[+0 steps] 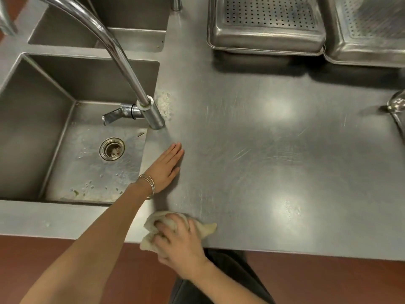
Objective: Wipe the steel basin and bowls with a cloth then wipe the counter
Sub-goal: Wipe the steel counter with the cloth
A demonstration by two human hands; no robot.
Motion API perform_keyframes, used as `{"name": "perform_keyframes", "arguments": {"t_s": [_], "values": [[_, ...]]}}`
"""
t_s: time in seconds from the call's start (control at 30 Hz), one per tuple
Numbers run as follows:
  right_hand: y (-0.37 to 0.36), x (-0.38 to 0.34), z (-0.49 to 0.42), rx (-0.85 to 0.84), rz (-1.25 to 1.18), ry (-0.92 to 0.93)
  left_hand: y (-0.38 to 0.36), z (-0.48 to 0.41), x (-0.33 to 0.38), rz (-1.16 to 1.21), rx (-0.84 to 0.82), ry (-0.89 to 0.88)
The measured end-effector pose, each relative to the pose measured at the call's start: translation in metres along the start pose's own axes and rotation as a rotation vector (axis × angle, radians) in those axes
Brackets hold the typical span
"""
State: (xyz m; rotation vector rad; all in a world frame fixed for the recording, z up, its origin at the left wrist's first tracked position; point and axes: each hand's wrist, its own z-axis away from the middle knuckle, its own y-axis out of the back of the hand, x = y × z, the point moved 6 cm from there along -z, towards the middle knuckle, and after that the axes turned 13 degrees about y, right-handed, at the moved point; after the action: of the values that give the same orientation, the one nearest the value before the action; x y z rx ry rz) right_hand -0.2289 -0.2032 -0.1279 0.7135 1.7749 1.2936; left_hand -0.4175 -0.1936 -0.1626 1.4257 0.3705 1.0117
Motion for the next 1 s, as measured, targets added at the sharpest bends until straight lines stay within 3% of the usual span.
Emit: {"name": "perform_keyframes", "arguments": {"t_s": [0.07,0.1,0.23,0.3,0.33,0.4,0.47,0.53,0.6,0.77,0.83,0.87,0.93,1.0], "values": [[0.007,0.033,0.021,-0.046,0.059,0.026,-0.002,0.000,0.000,-0.018,0.003,-0.003],[0.014,0.060,0.038,-0.003,0.059,-0.051,-0.004,0.000,0.000,-0.029,0.007,-0.001],[0.060,0.171,0.107,0.149,0.131,-0.637,-0.011,0.002,0.000,-0.033,0.029,0.061],[0.065,0.176,0.109,0.192,0.140,-0.942,-0.013,0.003,0.001,-0.018,0.044,0.081],[0.059,0.164,0.100,0.205,0.148,-0.983,-0.013,0.003,0.001,0.000,0.049,0.088],[0.042,0.125,0.074,0.171,0.200,-0.793,-0.011,0.002,0.001,0.073,0.062,0.125],[0.028,0.090,0.067,0.073,0.208,-0.375,-0.008,0.002,0.007,0.106,0.115,0.172],[0.033,0.101,0.094,0.024,0.173,-0.135,-0.009,0.003,0.022,0.068,0.160,0.214],[0.054,0.138,0.138,0.046,0.171,-0.239,-0.016,0.002,0.044,0.017,0.162,0.205],[0.117,0.258,0.235,0.161,0.196,-0.988,-0.038,-0.010,0.094,-0.079,0.105,0.134],[0.120,0.265,0.228,0.245,0.162,-1.306,-0.044,-0.009,0.101,-0.087,0.098,0.144],[0.113,0.257,0.211,0.244,0.129,-1.352,-0.045,-0.009,0.101,-0.088,0.100,0.151],[0.091,0.229,0.161,0.198,0.129,-1.155,-0.045,-0.008,0.100,-0.095,0.113,0.154],[0.070,0.196,0.121,0.130,0.183,-0.743,-0.044,-0.010,0.098,-0.074,0.120,0.151]]}}
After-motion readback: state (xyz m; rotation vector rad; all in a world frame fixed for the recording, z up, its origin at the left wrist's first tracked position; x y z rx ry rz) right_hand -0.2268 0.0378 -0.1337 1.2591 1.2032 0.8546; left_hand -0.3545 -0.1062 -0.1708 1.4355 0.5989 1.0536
